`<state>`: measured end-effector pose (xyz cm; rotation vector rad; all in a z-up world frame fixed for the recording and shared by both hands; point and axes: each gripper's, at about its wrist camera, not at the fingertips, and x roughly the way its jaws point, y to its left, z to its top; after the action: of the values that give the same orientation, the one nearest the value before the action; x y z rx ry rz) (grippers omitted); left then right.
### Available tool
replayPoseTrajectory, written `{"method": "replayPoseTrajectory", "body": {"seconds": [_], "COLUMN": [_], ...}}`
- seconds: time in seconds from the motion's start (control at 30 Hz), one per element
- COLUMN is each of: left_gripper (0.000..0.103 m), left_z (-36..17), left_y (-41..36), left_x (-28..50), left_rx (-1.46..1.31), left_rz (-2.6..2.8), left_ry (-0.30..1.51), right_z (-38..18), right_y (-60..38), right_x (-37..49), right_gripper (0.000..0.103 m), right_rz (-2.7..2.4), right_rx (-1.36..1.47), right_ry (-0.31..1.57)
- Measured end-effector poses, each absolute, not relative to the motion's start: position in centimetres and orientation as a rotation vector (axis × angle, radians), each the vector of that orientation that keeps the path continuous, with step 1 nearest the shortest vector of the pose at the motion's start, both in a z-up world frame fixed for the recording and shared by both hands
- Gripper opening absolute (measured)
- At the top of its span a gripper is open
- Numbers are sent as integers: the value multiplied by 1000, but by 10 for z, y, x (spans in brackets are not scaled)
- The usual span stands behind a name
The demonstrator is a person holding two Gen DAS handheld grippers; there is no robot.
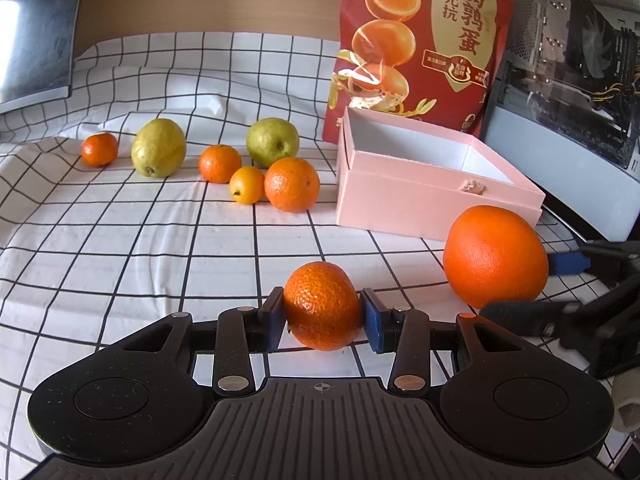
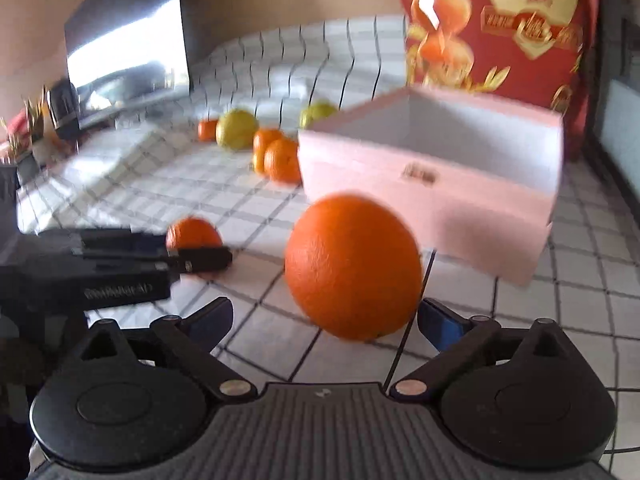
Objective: Organize fruits
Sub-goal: 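Carry the large orange and the tangerine toward the pink box with both tools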
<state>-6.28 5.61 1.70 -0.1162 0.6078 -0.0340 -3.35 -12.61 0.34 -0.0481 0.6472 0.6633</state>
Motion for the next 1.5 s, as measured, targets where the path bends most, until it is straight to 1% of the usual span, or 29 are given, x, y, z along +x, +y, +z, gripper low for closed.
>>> {"method": "replayPoseTrajectory", "body": {"seconds": [0.07, 0.2, 0.27, 0.4, 0.5, 0.63, 0.73, 1.03, 1.13, 1.2, 1.23, 1.5], "left_gripper": [45, 45, 45, 45, 45, 45, 45, 45, 45, 45, 45, 45], "left_z": [17, 18, 18, 18, 18, 17, 17, 17, 17, 17, 17, 18], "left_y": [56, 57, 59, 58, 57, 57, 57, 58, 58, 58, 58, 59], "left_x": [-63, -63, -63, -63, -63, -64, -64, -65, -65, -65, -65, -61], "left_rx": [-116, -126, -139, -143, -136, -137, -140, -145, -143, -143, -142, -142], "left_rz": [-34, -36, -39, -36, -31, -28, -28, -31, -31, -31, -31, -46], "left_ry": [608, 607, 607, 607, 606, 604, 604, 603, 603, 602, 602, 613], "right_z": [7, 7, 5, 3, 0, 1, 3, 3, 2, 1, 0, 0], "right_y": [-128, -122, -119, -117, -116, -113, -111, -110, -107, -107, -107, -108], "right_x": [-36, -22, -17, -14, -14, -21, -29, -25, -21, -18, -16, -16], "right_gripper": [100, 99, 95, 94, 91, 84, 73, 74, 76, 75, 73, 72], "right_rz": [665, 632, 614, 580, 561, 527, 516, 509, 501, 484, 475, 467], "right_rx": [-28, 0, -4, -3, -10, -43, -76, -77, -85, -82, -75, -73], "right_ry": [610, 630, 639, 647, 648, 603, 554, 563, 586, 605, 611, 614]}}
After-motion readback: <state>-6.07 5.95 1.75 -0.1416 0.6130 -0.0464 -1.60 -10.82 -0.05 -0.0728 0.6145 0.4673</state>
